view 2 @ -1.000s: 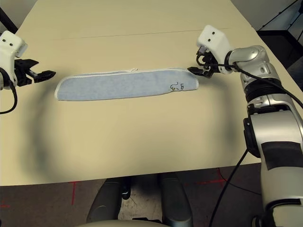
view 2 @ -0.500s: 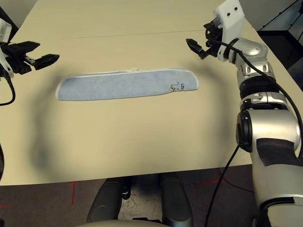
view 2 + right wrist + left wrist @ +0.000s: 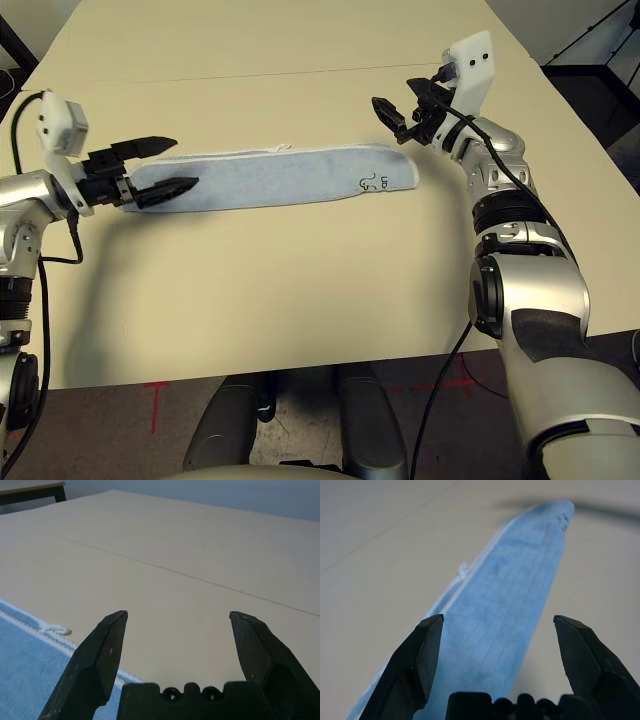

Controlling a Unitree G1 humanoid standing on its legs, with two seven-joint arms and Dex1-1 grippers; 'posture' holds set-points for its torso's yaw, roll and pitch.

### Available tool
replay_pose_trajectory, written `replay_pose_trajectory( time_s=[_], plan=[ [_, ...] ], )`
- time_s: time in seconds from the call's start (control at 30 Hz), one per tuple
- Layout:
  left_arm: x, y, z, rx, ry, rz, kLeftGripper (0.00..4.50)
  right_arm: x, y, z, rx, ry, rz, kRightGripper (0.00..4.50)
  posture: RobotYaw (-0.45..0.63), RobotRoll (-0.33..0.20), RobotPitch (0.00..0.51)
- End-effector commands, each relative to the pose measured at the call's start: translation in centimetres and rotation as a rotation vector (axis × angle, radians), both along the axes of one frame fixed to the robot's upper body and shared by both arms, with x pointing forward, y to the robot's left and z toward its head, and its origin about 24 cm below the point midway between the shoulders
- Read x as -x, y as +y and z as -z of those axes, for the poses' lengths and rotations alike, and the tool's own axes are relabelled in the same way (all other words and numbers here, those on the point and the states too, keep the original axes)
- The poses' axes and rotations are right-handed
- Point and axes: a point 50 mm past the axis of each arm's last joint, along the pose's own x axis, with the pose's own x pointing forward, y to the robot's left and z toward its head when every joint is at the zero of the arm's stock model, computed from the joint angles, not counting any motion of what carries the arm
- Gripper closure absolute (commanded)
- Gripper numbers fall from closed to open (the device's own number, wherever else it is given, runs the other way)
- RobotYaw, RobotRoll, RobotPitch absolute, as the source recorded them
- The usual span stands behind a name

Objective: Fold the towel and set it aside.

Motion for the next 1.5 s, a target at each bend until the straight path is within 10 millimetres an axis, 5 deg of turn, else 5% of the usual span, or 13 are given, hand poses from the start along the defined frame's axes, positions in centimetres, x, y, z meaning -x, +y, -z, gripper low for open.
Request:
replay_pose_trajectory(
  time_s=[0.03, 0.23, 0.5, 0.87, 1.5],
  plan=[
    [0.0, 0.6, 1.4, -0.089, 0.061, 0.013, 0.03, 0.7, -0.5, 0.3, -0.017, 0.008, -0.037, 0.05, 0.05, 0.000, 0.248],
    [-0.1, 0.6, 2.2, -0.117, 0.071, 0.025, 0.03, 2.6, -1.1, 1.1, -0.091, 0.089, -0.228, 0.05, 0.05, 0.000, 0.251],
    [0.1, 0.0, 2.4, -0.087, 0.075, 0.024, 0.03, 5.3, -2.2, 2.3, -0.636, 0.235, -0.146, 0.05, 0.05, 0.000, 0.254],
    [0.5, -0.4, 2.2, -0.071, 0.079, 0.035, 0.03, 10.9, -2.4, 4.5, -0.912, 0.400, -0.111, 0.05, 0.03, 0.000, 0.258],
    [1.1, -0.8, 2.0, -0.055, 0.084, 0.028, 0.03, 11.0, -2.2, 7.2, -0.780, 0.615, 0.058, 0.05, 0.04, 0.000, 0.258]
  ],
)
